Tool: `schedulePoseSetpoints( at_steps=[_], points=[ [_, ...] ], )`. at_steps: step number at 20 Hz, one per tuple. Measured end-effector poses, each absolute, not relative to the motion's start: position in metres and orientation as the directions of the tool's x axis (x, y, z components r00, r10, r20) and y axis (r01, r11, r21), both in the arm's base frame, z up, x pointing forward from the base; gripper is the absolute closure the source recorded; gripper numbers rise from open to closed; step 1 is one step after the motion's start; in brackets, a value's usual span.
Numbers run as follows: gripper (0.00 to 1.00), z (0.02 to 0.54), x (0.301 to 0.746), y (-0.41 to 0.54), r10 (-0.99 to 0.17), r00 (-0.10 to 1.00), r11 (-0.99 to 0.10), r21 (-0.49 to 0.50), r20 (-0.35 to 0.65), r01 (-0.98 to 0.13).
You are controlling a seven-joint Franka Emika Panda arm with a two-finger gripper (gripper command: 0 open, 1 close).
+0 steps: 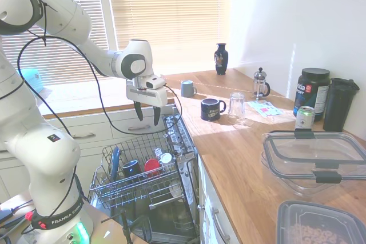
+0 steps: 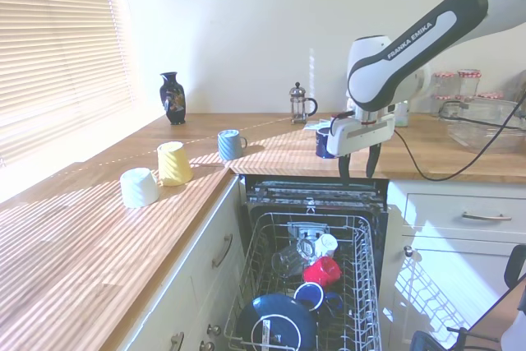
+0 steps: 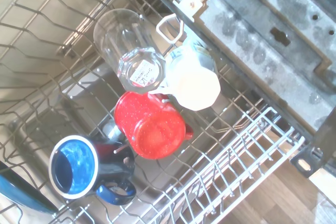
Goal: Move the blue mug from the dishwasher to the table
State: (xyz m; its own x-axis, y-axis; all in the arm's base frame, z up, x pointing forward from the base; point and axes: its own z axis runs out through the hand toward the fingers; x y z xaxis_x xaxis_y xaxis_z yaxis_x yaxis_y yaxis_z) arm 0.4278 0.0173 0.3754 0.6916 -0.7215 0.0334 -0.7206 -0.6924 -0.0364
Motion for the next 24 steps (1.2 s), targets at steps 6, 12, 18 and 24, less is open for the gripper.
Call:
schedulePoseSetpoints(
  at_steps=[6, 12, 18, 24],
  points=[
    [0.0, 0.359, 0.428, 0.034, -0.692, 0.721, -0.721, 0.002, 0.018, -0.693],
    [0.0, 0.306, 0.428, 0.075, -0.559, 0.829, -0.824, 0.116, -0.001, -0.555],
    [0.0, 0.238, 0.43, 0.126, -0.39, 0.92, -0.895, 0.251, -0.047, -0.367],
    [0.0, 0.182, 0.445, 0.16, -0.297, 0.949, -0.909, 0.335, -0.109, -0.246]
  ],
)
